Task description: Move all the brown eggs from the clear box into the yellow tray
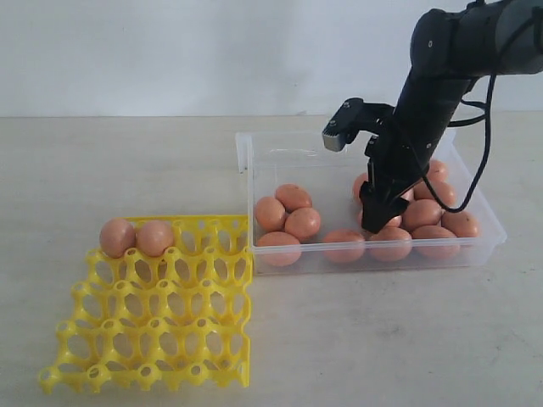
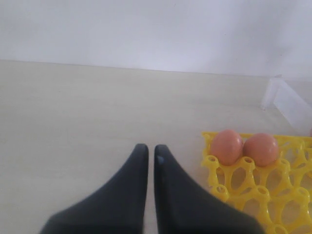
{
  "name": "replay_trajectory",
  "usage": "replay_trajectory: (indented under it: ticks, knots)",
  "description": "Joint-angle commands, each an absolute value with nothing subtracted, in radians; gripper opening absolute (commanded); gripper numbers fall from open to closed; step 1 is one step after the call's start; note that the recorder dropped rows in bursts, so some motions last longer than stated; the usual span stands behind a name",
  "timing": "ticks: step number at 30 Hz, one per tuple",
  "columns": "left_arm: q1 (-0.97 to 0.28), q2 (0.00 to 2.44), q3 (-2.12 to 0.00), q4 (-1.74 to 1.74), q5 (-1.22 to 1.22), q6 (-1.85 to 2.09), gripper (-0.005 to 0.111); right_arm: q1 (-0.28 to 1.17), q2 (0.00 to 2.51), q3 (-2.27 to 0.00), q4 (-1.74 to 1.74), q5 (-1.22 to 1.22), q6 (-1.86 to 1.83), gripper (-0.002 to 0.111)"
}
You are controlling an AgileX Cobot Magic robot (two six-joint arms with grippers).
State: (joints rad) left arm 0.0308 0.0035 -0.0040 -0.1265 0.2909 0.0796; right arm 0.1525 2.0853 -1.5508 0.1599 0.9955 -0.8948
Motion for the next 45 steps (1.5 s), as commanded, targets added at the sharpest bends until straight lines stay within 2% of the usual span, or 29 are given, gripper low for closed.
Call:
replay_trajectory:
  ticks: [1, 7, 12, 14, 17, 24, 33, 45]
  knots:
    - [0.024, 0.0, 0.0, -0.121, 0.286, 0.079, 0.004, 0.15, 2.117, -1.548, 0.131, 1.003, -0.89, 0.065]
    - [0.024, 0.0, 0.0, -0.121, 0.286, 0.079, 0.004, 0.15, 2.125, -1.548, 0.081, 0.984, -0.89, 0.063]
    - [0.024, 0.0, 0.0, -0.121, 0.286, 0.079, 0.004, 0.15, 2.136, -1.548, 0.055, 0.96, -0.89, 0.044]
    - [0.024, 0.0, 0.0, -0.121, 0.286, 0.079, 0.004, 0.15, 2.138, -1.548, 0.062, 0.962, -0.89, 0.041]
    - [0.024, 0.0, 0.0, -0.121, 0.286, 0.079, 0.004, 0.15, 2.138, -1.548, 0.062, 0.962, -0.89, 0.045]
    - [0.024, 0.0, 0.0, -0.121, 0.286, 0.079, 0.004, 0.15, 2.138, -1.548, 0.062, 0.964, -0.904, 0.064]
    - [0.024, 0.0, 0.0, -0.121, 0.286, 0.079, 0.004, 0.15, 2.138, -1.548, 0.075, 0.905, -1.053, 0.065]
    - [0.024, 0.0, 0.0, -0.121, 0.286, 0.079, 0.004, 0.15, 2.138, -1.548, 0.324, 0.787, -0.862, 0.065]
